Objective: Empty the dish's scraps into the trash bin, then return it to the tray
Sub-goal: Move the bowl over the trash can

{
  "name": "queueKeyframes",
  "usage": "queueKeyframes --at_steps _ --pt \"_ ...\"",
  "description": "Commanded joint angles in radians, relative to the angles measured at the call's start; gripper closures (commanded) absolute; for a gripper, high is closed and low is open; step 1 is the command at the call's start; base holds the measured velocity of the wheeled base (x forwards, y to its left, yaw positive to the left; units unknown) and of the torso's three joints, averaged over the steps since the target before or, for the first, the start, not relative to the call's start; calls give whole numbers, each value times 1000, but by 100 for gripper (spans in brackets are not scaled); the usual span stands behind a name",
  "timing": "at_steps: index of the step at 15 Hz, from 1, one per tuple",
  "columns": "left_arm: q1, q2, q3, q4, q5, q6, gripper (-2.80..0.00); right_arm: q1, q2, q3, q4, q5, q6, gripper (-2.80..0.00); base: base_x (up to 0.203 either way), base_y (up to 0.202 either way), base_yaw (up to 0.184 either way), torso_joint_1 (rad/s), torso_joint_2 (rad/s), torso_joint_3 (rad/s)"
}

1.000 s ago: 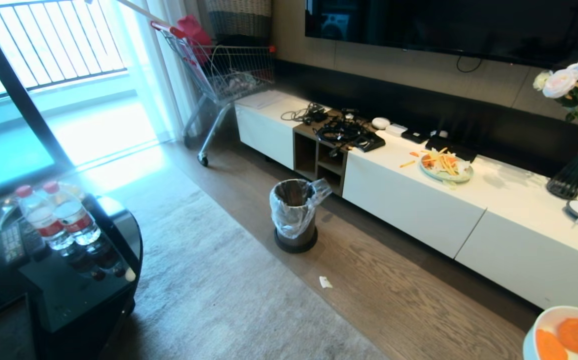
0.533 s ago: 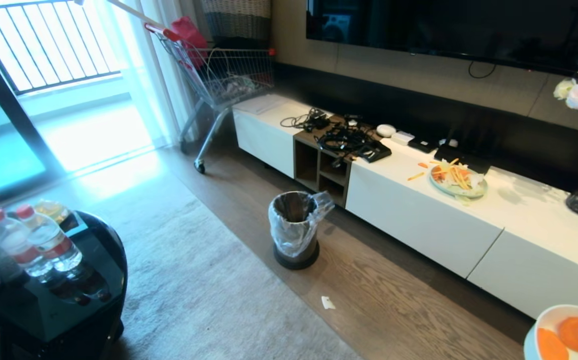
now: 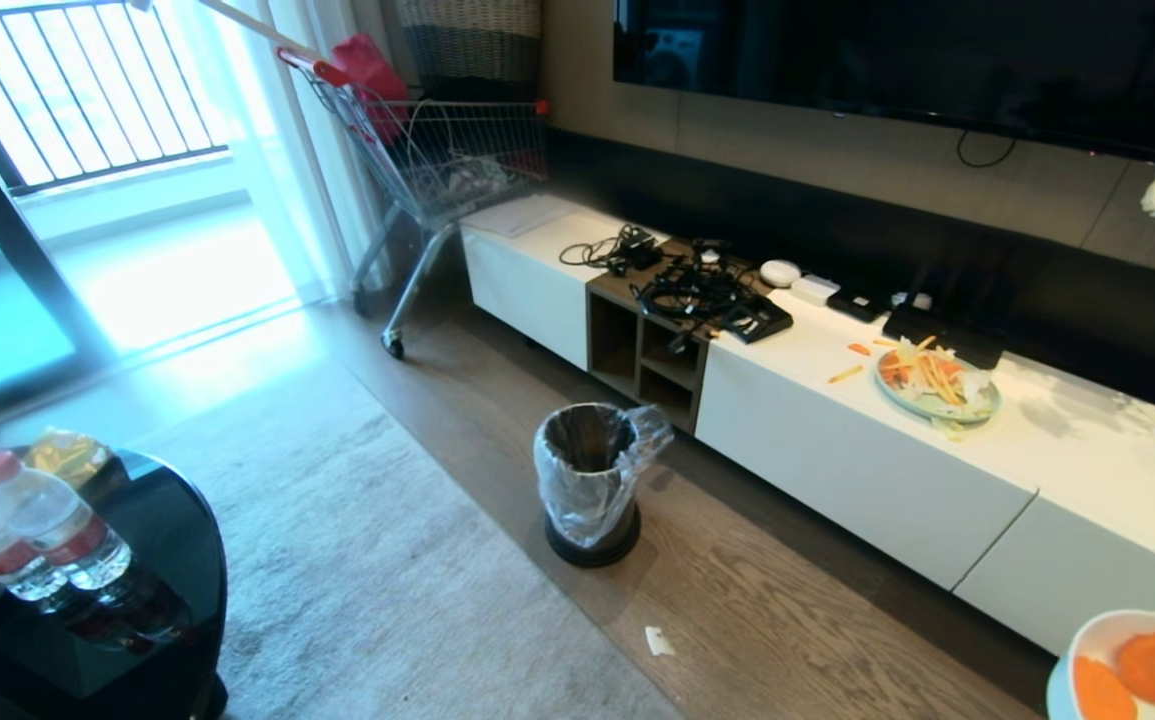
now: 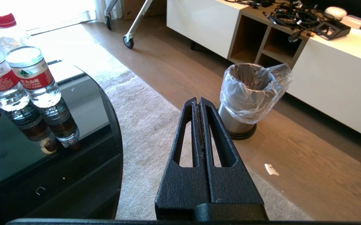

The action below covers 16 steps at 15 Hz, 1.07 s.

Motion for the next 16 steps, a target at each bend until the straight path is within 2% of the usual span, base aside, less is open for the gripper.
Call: queueKeyframes --at_steps 1,16 --pt "0 0 0 -1 1 -1 0 4 0 2 3 -1 4 0 0 0 0 0 0 0" --pt "0 0 0 -1 1 0 0 20 7 2 0 -1 4 0 0 0 0 0 0 0"
